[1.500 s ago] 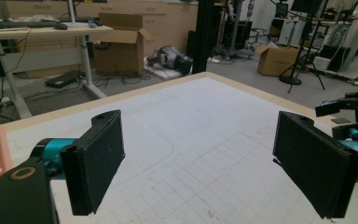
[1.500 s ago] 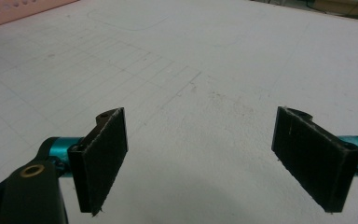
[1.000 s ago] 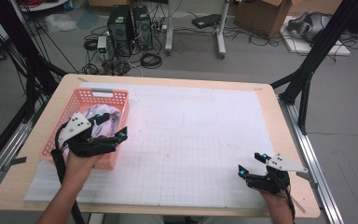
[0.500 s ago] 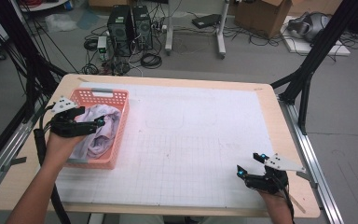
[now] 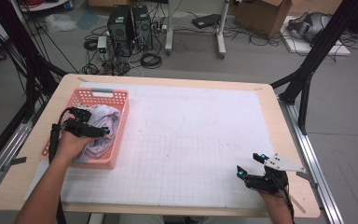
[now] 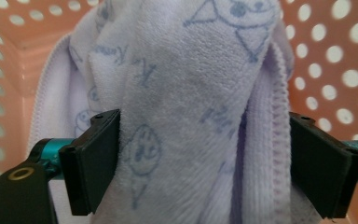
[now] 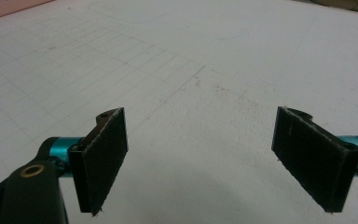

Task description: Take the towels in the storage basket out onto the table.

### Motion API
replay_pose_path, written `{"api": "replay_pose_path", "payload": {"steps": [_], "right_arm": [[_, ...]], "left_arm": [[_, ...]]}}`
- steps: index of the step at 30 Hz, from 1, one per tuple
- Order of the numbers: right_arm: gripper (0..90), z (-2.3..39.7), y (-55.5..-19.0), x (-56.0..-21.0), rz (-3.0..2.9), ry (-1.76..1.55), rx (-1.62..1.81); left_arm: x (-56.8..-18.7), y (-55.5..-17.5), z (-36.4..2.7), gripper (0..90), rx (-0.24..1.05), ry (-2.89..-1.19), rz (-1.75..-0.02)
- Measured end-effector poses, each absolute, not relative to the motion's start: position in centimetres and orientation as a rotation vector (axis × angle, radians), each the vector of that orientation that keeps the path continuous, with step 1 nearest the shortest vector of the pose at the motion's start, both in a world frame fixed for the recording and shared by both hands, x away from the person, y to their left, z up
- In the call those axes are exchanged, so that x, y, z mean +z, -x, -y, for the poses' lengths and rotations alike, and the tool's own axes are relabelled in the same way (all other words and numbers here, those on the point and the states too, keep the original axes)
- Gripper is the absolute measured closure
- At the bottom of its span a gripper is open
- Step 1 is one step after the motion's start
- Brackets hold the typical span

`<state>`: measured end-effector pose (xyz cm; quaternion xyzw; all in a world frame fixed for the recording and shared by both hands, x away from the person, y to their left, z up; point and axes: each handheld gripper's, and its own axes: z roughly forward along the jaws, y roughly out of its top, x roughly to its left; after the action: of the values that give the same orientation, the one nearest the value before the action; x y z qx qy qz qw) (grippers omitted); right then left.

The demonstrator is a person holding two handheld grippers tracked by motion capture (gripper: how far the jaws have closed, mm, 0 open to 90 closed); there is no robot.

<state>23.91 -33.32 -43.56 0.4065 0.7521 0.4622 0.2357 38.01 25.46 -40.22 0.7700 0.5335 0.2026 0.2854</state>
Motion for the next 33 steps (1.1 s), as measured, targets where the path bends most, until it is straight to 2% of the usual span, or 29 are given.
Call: {"api": "replay_pose_path", "payload": {"steps": [7,14,18,22,25,28,33], "right_arm": [[17.1,33.3,-23.8,-43.6,-2.067,-1.11,1.259],[17.1,33.3,-23.9,-43.6,-2.072,-1.117,1.252],[17.1,33.2,-23.8,-43.6,-2.072,-1.114,1.251],[17.1,33.3,-23.9,-43.6,-2.067,-1.119,1.249],[17.1,33.3,-23.8,-43.5,-2.066,-1.126,1.249],[17.1,33.4,-23.9,-43.5,-2.061,-1.126,1.249],[17.1,33.5,-23.8,-43.5,-2.058,-1.136,1.249]], "left_arm": [[-42.0,-38.9,-25.7,9.1,0.425,-2.106,-1.536],[-42.4,-39.2,-25.5,7.1,0.411,-2.125,-1.551],[-42.2,-39.2,-25.6,18.8,0.399,-2.123,-1.548],[-41.8,-38.9,-25.6,39.8,0.387,-2.11,-1.531],[-41.5,-38.9,-25.7,47.6,0.38,-2.089,-1.531],[-41.1,-38.7,-26.0,51.9,0.391,-2.059,-1.527],[-40.2,-38.3,-26.5,52.3,0.435,-1.957,-1.504]]}}
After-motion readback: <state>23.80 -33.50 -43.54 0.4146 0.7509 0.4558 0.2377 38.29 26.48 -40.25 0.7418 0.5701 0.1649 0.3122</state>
